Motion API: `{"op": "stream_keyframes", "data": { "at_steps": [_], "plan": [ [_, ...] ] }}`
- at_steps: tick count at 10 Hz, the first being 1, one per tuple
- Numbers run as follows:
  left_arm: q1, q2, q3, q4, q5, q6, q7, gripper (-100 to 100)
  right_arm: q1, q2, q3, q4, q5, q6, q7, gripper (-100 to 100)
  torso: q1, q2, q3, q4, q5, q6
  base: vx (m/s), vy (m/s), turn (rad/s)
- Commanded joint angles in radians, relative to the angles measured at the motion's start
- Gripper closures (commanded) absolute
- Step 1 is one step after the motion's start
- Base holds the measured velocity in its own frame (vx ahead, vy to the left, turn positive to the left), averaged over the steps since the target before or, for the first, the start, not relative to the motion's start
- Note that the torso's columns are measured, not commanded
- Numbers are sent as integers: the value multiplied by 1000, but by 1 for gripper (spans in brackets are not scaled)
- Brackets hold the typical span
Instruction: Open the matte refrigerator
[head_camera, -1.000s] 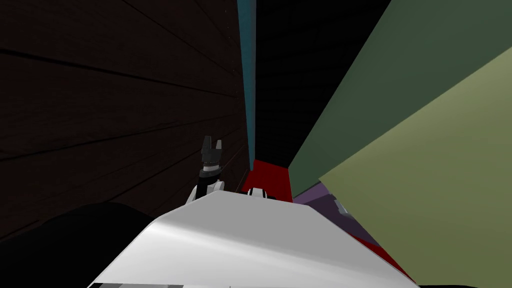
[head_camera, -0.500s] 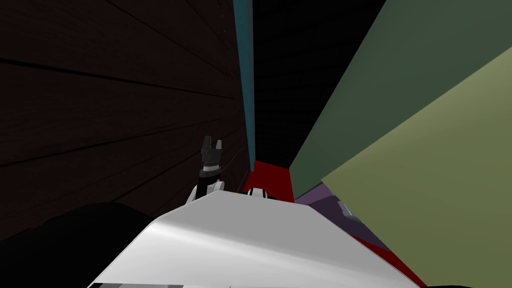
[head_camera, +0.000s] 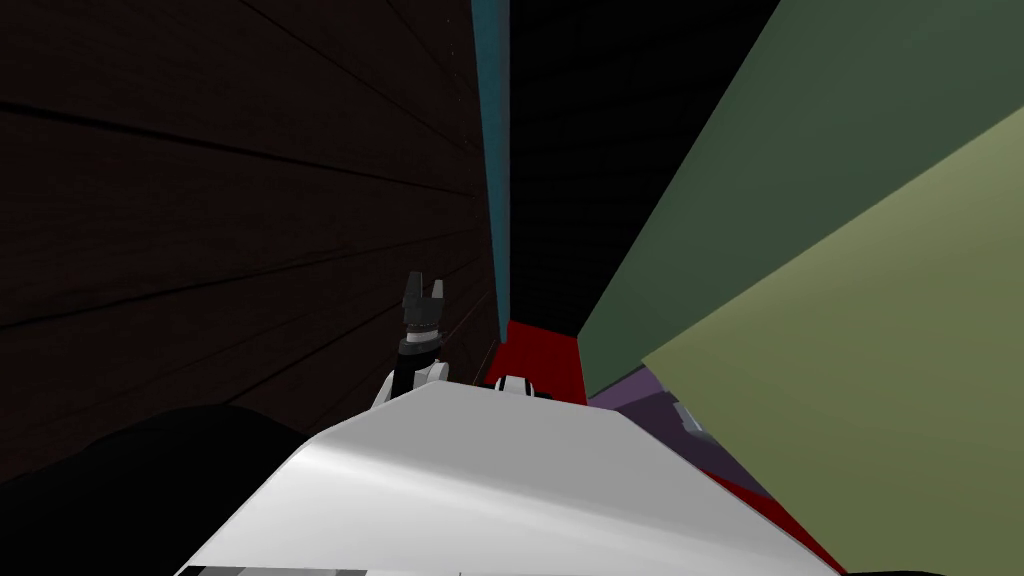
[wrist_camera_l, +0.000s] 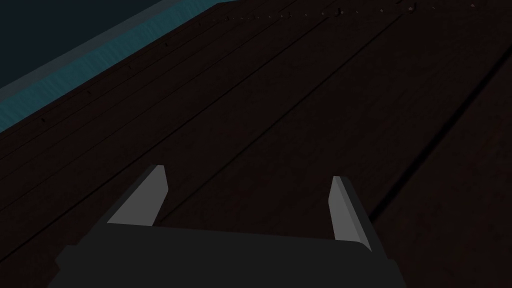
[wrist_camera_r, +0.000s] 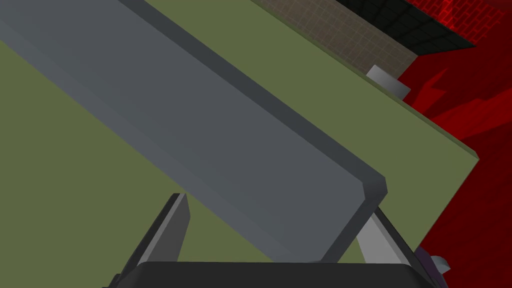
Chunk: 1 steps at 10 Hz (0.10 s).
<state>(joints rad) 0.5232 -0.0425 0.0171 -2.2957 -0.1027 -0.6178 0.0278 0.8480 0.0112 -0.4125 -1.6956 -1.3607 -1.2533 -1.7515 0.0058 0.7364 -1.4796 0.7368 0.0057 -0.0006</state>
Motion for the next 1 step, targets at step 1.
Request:
{"op": "stream_keyframes", "data": {
  "at_steps": [1],
  "plan": [
    [0, 0, 0, 0, 0, 0, 0, 0, 0, 1, 1, 1, -1, 1, 0, 0, -1, 0, 1, 0, -1, 0, 0, 0, 0]
  ]
}}
